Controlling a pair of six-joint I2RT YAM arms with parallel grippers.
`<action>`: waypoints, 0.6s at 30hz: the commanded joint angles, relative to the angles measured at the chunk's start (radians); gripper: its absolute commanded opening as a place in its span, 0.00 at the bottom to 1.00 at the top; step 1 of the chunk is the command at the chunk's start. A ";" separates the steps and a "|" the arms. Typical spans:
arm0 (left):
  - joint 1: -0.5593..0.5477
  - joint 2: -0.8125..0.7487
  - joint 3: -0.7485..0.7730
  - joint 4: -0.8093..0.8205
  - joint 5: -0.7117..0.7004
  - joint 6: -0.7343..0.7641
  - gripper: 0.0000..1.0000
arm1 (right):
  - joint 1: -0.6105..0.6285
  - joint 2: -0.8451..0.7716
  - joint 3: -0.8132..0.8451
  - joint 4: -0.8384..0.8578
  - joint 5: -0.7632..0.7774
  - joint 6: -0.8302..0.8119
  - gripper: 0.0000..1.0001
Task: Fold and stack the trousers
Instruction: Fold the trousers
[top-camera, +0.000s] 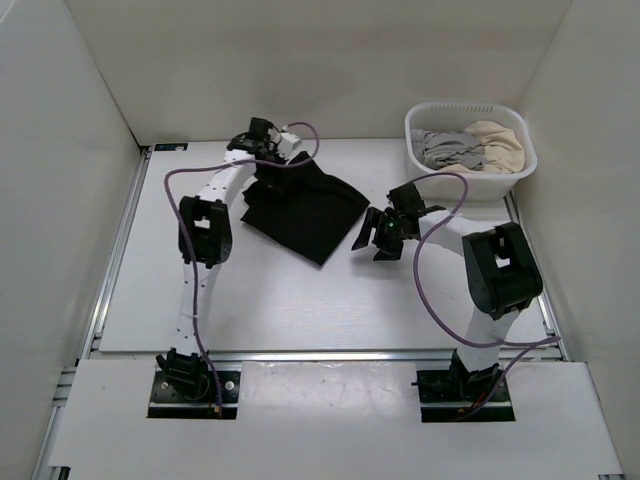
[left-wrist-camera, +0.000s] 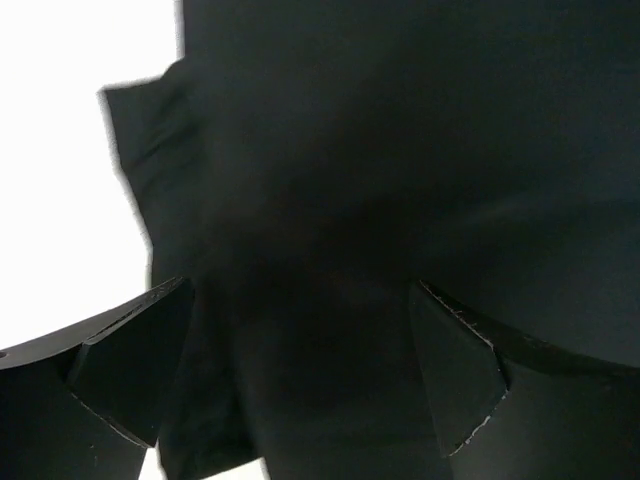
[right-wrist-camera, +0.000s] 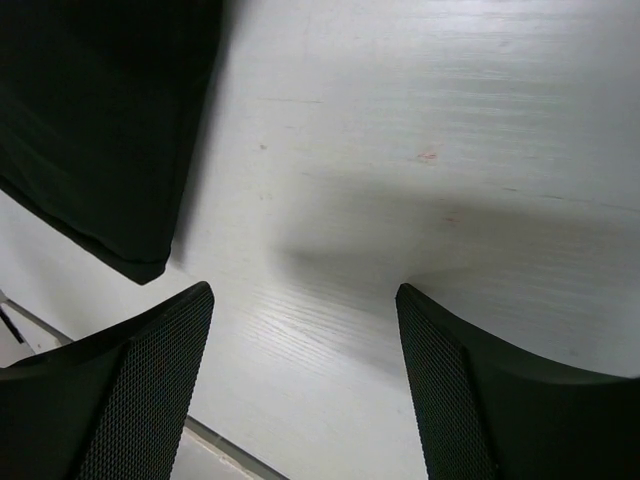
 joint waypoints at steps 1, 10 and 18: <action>0.125 -0.229 -0.038 0.035 0.064 -0.084 1.00 | 0.017 -0.017 0.019 0.054 -0.019 0.038 0.79; 0.159 -0.237 -0.271 -0.011 0.251 0.005 1.00 | 0.124 0.135 0.170 0.105 0.033 0.225 0.90; 0.159 -0.217 -0.414 -0.057 0.370 0.005 0.87 | 0.124 0.262 0.200 0.135 0.010 0.325 0.60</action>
